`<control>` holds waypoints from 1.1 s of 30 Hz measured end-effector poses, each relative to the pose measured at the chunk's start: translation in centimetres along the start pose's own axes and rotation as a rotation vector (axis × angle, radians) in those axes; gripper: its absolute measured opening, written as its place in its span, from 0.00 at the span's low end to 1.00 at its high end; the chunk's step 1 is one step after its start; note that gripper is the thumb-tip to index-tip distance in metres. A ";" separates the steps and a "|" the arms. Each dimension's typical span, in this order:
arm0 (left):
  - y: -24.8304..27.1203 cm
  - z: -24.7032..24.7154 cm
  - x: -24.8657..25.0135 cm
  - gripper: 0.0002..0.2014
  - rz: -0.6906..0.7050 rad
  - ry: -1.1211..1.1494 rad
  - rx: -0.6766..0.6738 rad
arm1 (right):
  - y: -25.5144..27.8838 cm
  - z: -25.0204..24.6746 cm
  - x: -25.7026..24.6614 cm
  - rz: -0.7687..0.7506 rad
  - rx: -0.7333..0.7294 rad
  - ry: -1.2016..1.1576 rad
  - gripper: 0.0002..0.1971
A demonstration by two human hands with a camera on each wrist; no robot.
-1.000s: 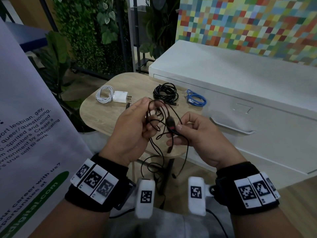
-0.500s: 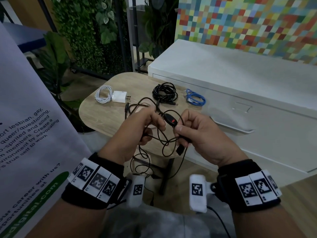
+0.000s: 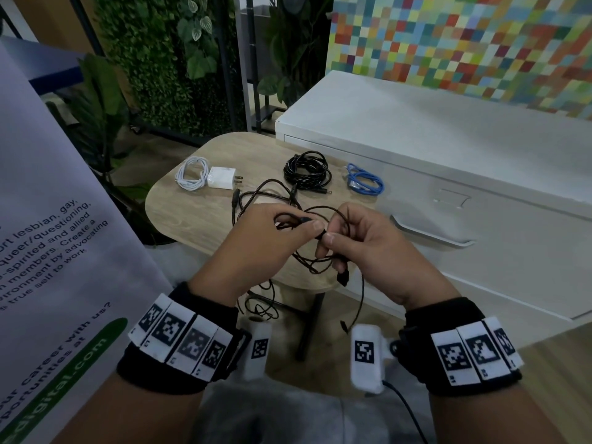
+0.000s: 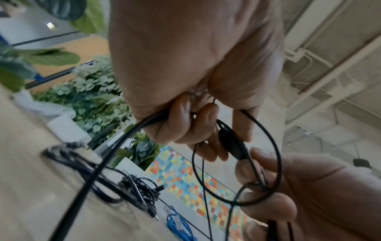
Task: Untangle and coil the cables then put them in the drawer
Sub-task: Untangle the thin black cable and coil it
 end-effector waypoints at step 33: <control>-0.5 -5.2 1.9 0.10 0.108 -0.093 0.189 | 0.7 -5.1 0.8 0.115 0.394 0.079 0.08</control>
Point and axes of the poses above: each hand's wrist, its own y-axis away from the middle knuckle, its own z-axis out of the palm, x = y × z, the point moved 4 cm from there along -y, towards the middle knuckle, and after that the axes turned 9 degrees about y, right-handed, at the moved point
